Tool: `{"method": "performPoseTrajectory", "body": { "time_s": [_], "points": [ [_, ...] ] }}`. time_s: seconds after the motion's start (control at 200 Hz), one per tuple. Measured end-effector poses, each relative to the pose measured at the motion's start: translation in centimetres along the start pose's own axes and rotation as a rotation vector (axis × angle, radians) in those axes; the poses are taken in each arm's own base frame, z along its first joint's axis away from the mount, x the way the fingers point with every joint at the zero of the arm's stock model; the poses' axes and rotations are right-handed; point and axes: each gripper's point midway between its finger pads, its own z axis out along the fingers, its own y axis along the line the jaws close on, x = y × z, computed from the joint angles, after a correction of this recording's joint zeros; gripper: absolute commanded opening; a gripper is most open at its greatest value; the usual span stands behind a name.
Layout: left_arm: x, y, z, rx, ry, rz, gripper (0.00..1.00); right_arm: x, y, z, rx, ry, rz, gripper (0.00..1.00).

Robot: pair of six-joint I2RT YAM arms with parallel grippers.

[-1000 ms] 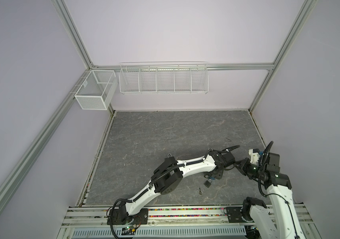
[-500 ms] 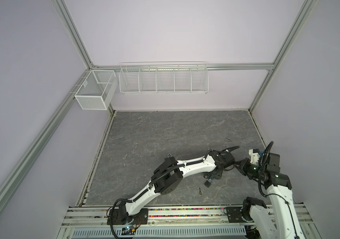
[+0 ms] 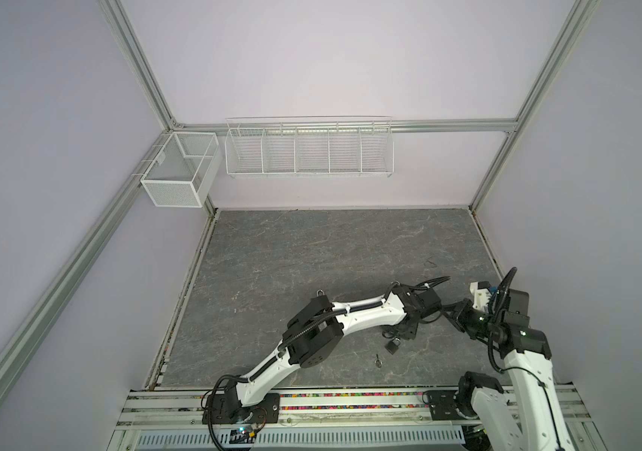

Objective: Unlock with the key

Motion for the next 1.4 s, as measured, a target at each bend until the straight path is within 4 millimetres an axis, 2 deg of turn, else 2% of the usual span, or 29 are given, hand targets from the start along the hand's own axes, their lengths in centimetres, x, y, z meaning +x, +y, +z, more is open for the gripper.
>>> {"method": "performPoseTrajectory", "body": {
  "time_s": [0.135, 0.205, 0.265, 0.31, 0.355, 0.465, 0.545, 0.625, 0.74, 0.86, 0.99, 1.179, 1.399],
  "points": [
    [-0.3, 0.5, -0.2, 0.013, -0.006, -0.041, 0.27, 0.0, 0.1, 0.0, -0.001, 0.0, -0.01, 0.07],
    [-0.8, 1.4, -0.5, 0.024, -0.016, -0.086, 0.2, 0.1, 0.4, -0.1, -0.005, 0.0, -0.028, 0.07],
    [-1.5, 2.3, -1.3, 0.039, -0.035, -0.138, 0.2, 0.2, 0.8, -0.2, -0.007, 0.001, -0.055, 0.07],
    [-2.5, 3.1, -2.5, 0.066, -0.066, -0.194, 0.19, 0.4, 1.3, -0.2, -0.011, 0.005, -0.082, 0.07],
    [-3.4, 4.0, -3.8, 0.096, -0.099, -0.248, 0.13, 0.8, 1.6, -0.1, -0.011, 0.015, -0.11, 0.07],
    [-5.8, 6.6, -8.2, 0.21, -0.211, -0.427, 0.08, 2.0, 2.9, 0.6, -0.024, 0.051, -0.187, 0.07],
    [-6.8, 9.0, -11.1, 0.299, -0.284, -0.574, 0.03, 3.1, 4.3, 1.3, -0.046, 0.077, -0.26, 0.07],
    [-7.2, 11.3, -12.7, 0.377, -0.335, -0.71, 0.0, 4.6, 6.0, 2.4, -0.074, 0.109, -0.348, 0.07],
    [-6.8, 13.3, -12.7, 0.446, -0.357, -0.87, 0.0, 6.8, 8.1, 4.0, -0.093, 0.146, -0.463, 0.07],
    [-5.8, 14.1, -12.0, 0.475, -0.344, -0.981, 0.0, 8.8, 10.3, 5.5, -0.109, 0.148, -0.576, 0.07],
    [-5.3, 14.4, -12.7, 0.533, -0.349, -1.076, 0.0, 10.3, 12.7, 6.7, -0.12, 0.111, -0.672, 0.07],
    [-4.7, 15.3, -13.6, 0.604, -0.37, -1.191, 0.0, 11.6, 15.1, 8.0, -0.132, 0.043, -0.745, 0.07],
    [-4.1, 16.2, -13.5, 0.619, -0.385, -1.267, 0.0, 11.0, 15.5, 9.1, -0.097, -0.019, -0.712, 0.06]
  ]
}}
